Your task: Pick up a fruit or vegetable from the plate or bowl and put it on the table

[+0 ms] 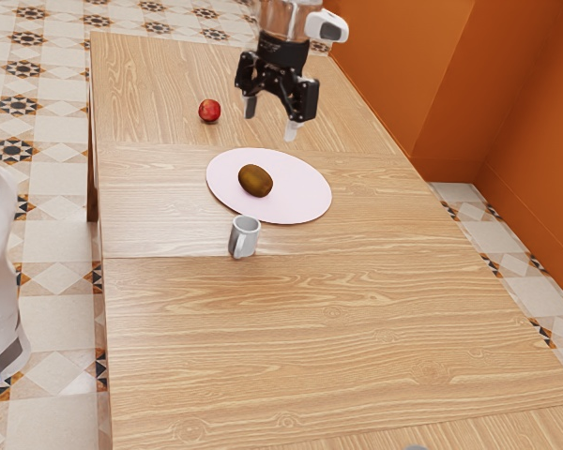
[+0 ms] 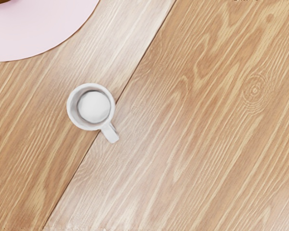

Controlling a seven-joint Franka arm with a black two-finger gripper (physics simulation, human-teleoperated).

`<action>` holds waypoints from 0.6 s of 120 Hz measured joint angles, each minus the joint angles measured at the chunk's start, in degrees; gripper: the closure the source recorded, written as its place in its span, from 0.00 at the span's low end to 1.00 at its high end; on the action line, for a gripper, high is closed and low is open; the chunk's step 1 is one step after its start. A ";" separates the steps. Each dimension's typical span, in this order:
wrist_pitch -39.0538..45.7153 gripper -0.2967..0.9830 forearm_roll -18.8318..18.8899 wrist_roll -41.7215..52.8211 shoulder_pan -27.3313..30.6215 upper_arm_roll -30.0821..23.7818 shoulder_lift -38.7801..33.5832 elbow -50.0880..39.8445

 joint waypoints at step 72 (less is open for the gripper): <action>-0.50 0.23 3.88 -24.62 19.53 7.33 6.50 -4.20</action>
